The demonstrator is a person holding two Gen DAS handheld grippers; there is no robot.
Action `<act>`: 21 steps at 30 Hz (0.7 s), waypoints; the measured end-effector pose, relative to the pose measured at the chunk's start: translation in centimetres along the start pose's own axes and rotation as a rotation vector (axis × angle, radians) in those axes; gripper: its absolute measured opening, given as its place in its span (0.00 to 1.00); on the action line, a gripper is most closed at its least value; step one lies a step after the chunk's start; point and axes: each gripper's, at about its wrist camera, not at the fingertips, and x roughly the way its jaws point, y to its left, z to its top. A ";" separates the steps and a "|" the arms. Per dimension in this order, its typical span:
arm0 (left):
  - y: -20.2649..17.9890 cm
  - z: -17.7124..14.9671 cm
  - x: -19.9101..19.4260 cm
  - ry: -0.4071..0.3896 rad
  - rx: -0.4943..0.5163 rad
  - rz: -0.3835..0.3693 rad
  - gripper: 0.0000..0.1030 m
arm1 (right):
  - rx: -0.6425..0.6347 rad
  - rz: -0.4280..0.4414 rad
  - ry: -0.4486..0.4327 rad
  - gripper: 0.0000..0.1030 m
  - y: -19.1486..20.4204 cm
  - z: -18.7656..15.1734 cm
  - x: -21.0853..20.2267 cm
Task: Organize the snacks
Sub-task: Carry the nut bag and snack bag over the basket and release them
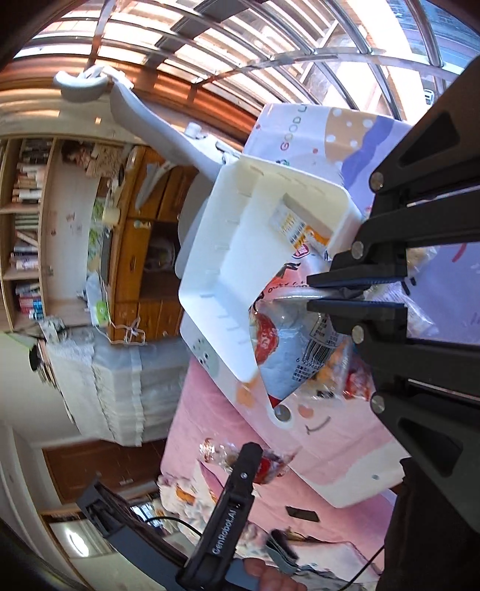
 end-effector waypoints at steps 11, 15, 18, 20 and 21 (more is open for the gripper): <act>-0.6 6.8 2.0 -0.074 0.100 -0.071 0.47 | 0.133 -0.107 0.012 0.06 -2.9 2.8 3.4; -0.8 8.6 3.6 -0.101 0.137 -0.089 0.47 | 0.168 -0.135 0.037 0.06 -3.7 3.3 5.2; -0.7 9.7 5.2 -0.098 0.153 -0.116 0.47 | 0.206 -0.158 0.060 0.06 -4.4 3.4 6.5; -0.6 10.3 6.0 -0.098 0.161 -0.137 0.47 | 0.235 -0.173 0.075 0.07 -4.9 3.3 7.4; -0.5 10.5 6.5 -0.098 0.162 -0.145 0.47 | 0.246 -0.179 0.083 0.07 -5.1 3.3 7.7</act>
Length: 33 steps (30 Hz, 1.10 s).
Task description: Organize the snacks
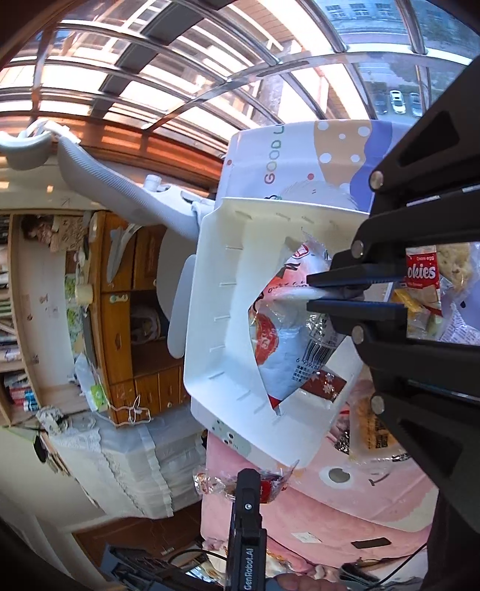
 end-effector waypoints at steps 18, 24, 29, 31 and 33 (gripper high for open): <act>0.1 -0.4 1.9 0.097 0.013 -0.035 0.57 | 0.230 -0.072 0.124 0.22 -2.3 -2.0 1.3; -0.4 -1.3 0.8 0.108 0.003 -0.034 0.57 | 0.286 -0.052 0.126 0.28 -3.1 -2.7 -0.2; -0.6 -2.4 -0.3 0.106 -0.007 -0.037 0.57 | 0.338 -0.025 0.139 0.32 -3.6 -3.7 -1.1; -0.7 -3.1 -0.7 0.109 -0.006 -0.023 0.57 | 0.352 -0.020 0.144 0.35 -3.7 -4.3 -1.3; -0.8 -3.7 -1.0 0.117 -0.003 -0.017 0.57 | 0.364 -0.016 0.159 0.36 -3.8 -4.8 -1.4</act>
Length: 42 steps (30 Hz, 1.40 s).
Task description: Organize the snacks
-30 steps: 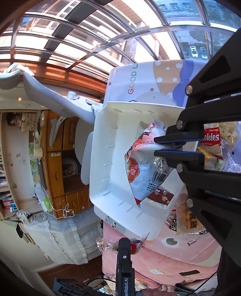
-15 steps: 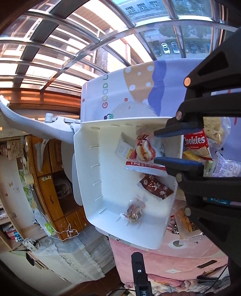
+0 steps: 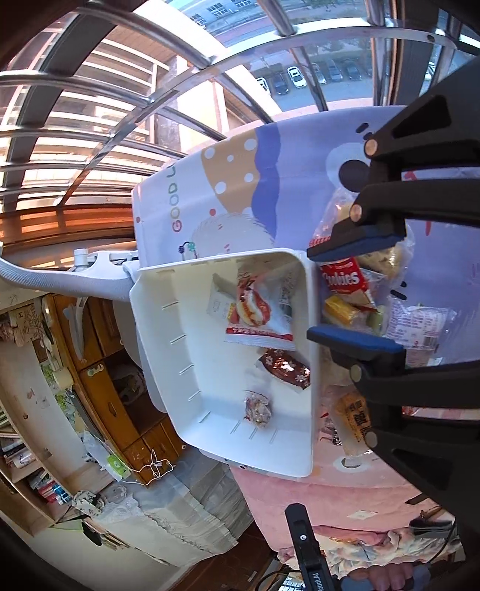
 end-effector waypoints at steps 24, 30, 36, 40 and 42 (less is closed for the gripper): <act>-1.5 -4.6 2.0 0.166 0.213 0.021 0.67 | 0.185 0.121 0.167 0.51 0.1 -7.7 2.8; -2.7 -4.6 4.6 0.266 0.303 0.023 0.76 | 0.229 0.146 0.201 0.51 0.6 -9.6 4.1; -3.8 -4.6 7.8 0.370 0.378 0.028 0.85 | 0.252 0.160 0.221 0.52 1.6 -11.1 5.0; -4.5 -4.6 10.1 0.438 0.424 0.041 0.91 | 0.259 0.150 0.225 0.52 1.7 -11.7 5.6; -4.9 -4.7 11.2 0.470 0.454 0.055 0.94 | 0.268 0.145 0.222 0.52 1.8 -11.9 5.9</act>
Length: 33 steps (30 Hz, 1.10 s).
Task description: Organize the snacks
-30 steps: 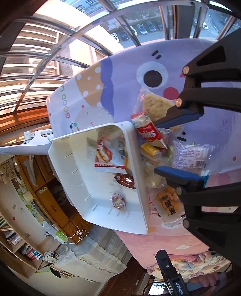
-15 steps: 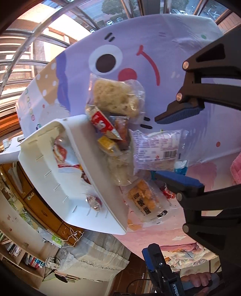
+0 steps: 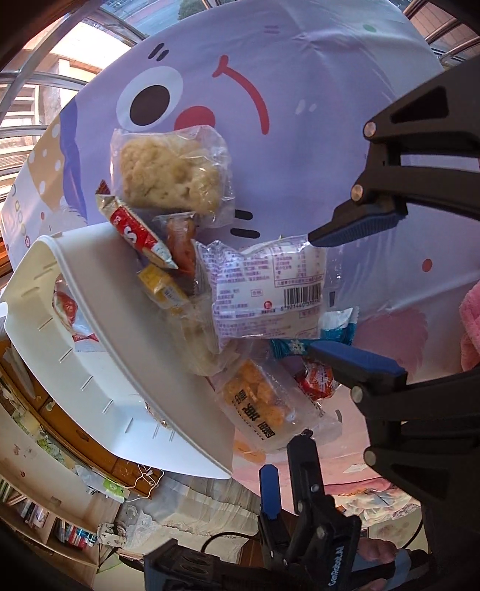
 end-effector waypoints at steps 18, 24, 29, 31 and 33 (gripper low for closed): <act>-1.5 3.3 6.7 0.158 0.109 0.141 0.99 | 0.031 -0.048 -0.051 0.65 0.1 -1.1 2.3; 0.2 3.6 8.1 0.187 0.076 0.130 0.99 | 0.031 -0.070 -0.065 0.68 0.2 -0.9 2.8; 0.5 3.7 8.9 0.193 0.070 0.119 0.99 | 0.024 -0.096 -0.062 0.68 0.8 -0.2 3.5; 0.7 3.8 9.3 0.191 0.072 0.110 0.97 | 0.019 -0.106 -0.061 0.68 1.6 0.4 3.9; 1.2 3.7 9.6 0.186 0.070 0.108 0.93 | 0.012 -0.113 -0.060 0.68 1.8 0.6 4.1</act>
